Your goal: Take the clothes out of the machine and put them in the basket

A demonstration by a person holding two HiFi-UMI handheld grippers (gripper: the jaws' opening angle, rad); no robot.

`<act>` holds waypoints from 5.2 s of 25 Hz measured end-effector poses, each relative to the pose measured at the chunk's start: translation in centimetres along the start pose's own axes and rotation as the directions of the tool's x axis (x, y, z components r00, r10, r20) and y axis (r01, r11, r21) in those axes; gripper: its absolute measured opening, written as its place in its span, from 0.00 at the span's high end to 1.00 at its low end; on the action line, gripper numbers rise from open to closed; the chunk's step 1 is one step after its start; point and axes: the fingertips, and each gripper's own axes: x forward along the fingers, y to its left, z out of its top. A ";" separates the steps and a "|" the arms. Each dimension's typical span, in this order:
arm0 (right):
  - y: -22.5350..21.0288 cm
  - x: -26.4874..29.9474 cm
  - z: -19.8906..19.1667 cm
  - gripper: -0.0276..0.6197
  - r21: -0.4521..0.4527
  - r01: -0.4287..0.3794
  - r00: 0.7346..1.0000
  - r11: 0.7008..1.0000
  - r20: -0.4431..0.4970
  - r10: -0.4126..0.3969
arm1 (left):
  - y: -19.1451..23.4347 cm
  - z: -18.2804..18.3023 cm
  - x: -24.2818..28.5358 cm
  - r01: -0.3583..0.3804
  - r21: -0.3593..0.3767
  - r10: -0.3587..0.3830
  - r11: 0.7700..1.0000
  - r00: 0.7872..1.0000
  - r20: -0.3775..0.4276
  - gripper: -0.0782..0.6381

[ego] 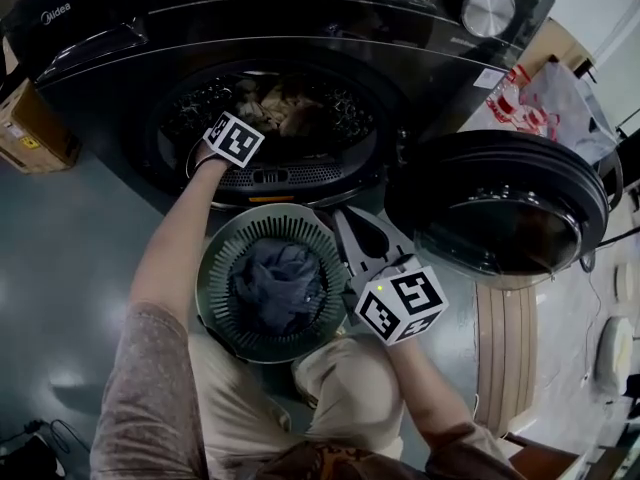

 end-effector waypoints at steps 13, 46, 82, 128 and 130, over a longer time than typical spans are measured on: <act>-0.2 0.4 0.4 0.96 0.020 -0.030 1.000 0.999 0.007 0.030 | 1.1 -1.7 2.7 0.062 0.128 -0.034 0.990 0.978 -0.207 0.80; 0.7 1.7 -0.4 0.96 0.004 -0.044 0.999 0.999 -0.013 0.044 | 0.0 2.7 -3.5 0.061 0.135 -0.077 0.989 0.991 0.114 0.62; 0.5 2.2 -0.5 0.96 -0.109 0.007 1.000 0.994 -0.021 -0.009 | -4.6 2.6 -8.9 0.169 0.131 -0.188 0.977 0.970 0.152 0.85; -0.8 -1.2 3.4 0.96 -0.024 0.072 0.997 0.997 -0.015 -0.072 | -13.5 -2.3 -18.8 0.195 -0.068 -0.166 0.978 0.937 0.306 0.44; -0.5 -1.6 2.8 0.96 -0.036 0.067 0.998 0.997 -0.014 -0.068 | -13.3 -2.6 -17.6 0.184 -0.081 -0.153 0.980 0.943 0.295 0.43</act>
